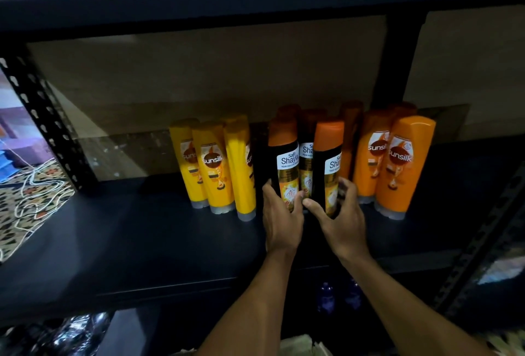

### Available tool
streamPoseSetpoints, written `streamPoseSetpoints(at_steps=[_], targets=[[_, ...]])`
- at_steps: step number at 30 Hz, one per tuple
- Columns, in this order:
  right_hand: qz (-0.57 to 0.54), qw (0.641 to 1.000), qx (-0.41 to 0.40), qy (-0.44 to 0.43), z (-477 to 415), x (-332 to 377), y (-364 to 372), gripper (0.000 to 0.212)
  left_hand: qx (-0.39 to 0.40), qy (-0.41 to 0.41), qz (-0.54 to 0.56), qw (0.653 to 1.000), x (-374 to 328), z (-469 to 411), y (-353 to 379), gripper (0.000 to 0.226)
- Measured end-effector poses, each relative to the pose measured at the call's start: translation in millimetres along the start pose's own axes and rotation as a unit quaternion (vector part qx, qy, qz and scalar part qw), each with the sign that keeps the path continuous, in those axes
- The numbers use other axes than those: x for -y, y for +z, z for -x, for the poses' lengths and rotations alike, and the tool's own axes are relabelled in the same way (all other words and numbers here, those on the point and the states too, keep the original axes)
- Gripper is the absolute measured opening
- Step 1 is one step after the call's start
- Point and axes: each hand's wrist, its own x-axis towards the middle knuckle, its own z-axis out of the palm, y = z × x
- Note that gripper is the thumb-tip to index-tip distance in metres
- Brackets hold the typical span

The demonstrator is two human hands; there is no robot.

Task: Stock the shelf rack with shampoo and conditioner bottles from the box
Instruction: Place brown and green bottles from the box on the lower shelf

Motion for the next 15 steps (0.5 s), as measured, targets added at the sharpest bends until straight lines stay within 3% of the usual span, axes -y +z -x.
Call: streamPoseSetpoints(at_steps=[15], targets=[[0.005,1.000,0.005,0.006,2.2,-1.2,0.2,0.067,0.000,0.011,0.001,1.000,-1.9,1.3,-2.3,0.060]])
